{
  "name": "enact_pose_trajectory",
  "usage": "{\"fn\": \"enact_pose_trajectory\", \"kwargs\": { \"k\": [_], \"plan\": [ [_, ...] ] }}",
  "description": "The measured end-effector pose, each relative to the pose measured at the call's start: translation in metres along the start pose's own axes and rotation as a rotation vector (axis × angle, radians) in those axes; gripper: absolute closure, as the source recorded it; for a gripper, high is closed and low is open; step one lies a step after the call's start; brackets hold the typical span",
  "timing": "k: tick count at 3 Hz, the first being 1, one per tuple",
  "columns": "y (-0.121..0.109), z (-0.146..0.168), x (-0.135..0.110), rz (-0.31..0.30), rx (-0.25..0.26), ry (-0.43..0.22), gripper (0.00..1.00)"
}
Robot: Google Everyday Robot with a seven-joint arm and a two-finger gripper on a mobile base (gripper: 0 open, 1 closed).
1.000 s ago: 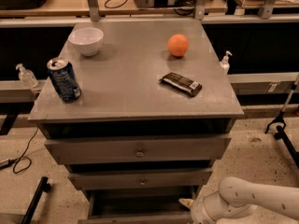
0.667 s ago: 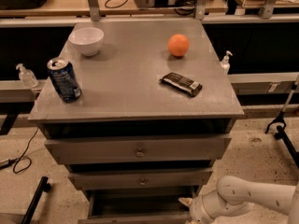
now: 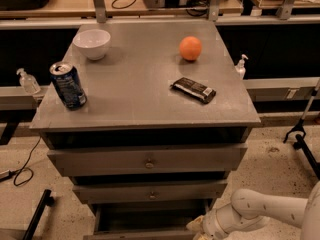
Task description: Close bottom drawer
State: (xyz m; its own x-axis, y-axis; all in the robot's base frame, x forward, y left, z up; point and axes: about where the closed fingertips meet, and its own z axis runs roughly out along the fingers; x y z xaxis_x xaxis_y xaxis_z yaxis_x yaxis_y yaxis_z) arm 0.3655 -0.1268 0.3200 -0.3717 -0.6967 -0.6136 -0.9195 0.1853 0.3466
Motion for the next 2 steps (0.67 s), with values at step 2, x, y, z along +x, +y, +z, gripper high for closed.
{"fn": "enact_pose_trajectory", "kwargs": {
  "k": [2],
  "plan": [
    [-0.0038, 0.0092, -0.0037, -0.012, -0.003, 0.012, 0.96]
  ]
}}
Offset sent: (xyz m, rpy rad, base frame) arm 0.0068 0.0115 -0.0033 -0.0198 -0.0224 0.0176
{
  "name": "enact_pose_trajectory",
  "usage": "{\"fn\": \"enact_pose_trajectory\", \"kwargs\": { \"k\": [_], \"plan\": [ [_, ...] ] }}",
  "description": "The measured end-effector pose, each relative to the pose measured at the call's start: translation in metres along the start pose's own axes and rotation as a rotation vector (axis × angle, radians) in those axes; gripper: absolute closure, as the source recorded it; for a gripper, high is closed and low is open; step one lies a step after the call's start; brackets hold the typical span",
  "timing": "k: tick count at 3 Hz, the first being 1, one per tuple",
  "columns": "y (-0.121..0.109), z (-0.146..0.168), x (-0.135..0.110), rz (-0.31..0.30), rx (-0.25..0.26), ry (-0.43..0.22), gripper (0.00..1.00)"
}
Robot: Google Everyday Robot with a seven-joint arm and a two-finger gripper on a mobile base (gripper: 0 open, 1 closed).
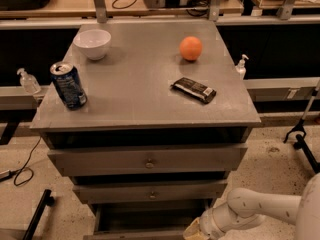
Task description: Close bottom drawer
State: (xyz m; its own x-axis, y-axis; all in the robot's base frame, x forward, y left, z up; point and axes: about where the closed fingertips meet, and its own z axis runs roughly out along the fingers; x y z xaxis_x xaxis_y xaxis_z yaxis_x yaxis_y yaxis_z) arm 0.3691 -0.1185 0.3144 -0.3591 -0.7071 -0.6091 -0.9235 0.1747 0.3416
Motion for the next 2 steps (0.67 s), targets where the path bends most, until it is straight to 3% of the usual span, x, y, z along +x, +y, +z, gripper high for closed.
{"fn": "enact_pose_trajectory", "kwargs": {
  "k": [1, 2],
  "plan": [
    [-0.0153, 0.0094, 0.0035, 0.018, 0.006, 0.028, 1.0],
    [-0.0153, 0.0095, 0.0035, 0.018, 0.006, 0.028, 1.0]
  ]
}}
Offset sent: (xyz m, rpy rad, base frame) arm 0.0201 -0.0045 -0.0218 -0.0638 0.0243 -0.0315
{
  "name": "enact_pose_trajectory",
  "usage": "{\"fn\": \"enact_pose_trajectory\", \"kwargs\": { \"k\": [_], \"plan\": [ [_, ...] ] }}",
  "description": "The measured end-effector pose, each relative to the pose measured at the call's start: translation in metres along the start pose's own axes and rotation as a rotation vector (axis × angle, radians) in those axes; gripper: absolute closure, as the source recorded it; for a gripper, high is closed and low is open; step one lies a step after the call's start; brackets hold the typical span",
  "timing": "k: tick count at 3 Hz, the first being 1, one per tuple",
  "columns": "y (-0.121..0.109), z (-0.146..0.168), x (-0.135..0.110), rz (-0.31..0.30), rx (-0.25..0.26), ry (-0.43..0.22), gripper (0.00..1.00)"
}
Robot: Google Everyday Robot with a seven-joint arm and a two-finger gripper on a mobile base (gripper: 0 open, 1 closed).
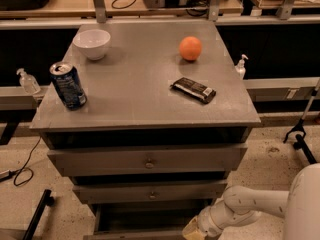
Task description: Close bottom drawer
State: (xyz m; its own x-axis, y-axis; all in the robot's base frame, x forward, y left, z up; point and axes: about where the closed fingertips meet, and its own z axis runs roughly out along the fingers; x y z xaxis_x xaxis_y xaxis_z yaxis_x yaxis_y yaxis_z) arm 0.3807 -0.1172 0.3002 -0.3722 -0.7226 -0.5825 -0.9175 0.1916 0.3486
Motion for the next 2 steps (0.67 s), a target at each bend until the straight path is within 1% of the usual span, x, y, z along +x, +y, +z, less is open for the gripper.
{"fn": "enact_pose_trajectory", "kwargs": {
  "k": [1, 2],
  "plan": [
    [0.0, 0.007, 0.008, 0.01, 0.02, 0.025, 1.0],
    [-0.01, 0.021, 0.02, -0.004, 0.077, 0.023, 1.0]
  ]
}}
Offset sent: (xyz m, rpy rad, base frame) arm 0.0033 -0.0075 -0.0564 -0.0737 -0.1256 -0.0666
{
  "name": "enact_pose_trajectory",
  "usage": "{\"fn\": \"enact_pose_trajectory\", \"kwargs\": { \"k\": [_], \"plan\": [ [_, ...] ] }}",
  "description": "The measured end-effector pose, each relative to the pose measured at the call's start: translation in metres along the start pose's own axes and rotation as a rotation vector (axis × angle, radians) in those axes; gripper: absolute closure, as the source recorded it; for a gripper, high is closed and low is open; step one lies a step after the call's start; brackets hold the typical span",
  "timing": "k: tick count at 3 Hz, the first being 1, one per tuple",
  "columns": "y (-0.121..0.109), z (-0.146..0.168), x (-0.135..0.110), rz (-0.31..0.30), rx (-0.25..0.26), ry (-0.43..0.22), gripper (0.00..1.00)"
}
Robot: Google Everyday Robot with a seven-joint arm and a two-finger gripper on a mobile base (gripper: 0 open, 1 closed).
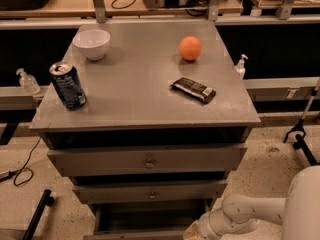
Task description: Close bottom drawer
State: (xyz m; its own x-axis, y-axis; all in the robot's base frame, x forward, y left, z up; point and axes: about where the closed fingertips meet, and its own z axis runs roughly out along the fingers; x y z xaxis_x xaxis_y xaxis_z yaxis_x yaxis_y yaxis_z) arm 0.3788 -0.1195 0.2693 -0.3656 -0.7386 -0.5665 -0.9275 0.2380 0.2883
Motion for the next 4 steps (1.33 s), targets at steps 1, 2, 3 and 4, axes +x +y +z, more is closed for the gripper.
{"fn": "enact_pose_trajectory", "kwargs": {
  "k": [1, 2, 3, 4],
  "plan": [
    [-0.023, 0.02, 0.021, 0.009, 0.06, 0.005, 1.0],
    [-0.041, 0.029, 0.033, 0.023, 0.082, 0.003, 1.0],
    [-0.049, 0.036, 0.04, 0.045, 0.077, 0.008, 1.0],
    [-0.049, 0.036, 0.04, 0.045, 0.077, 0.008, 1.0]
  ]
}}
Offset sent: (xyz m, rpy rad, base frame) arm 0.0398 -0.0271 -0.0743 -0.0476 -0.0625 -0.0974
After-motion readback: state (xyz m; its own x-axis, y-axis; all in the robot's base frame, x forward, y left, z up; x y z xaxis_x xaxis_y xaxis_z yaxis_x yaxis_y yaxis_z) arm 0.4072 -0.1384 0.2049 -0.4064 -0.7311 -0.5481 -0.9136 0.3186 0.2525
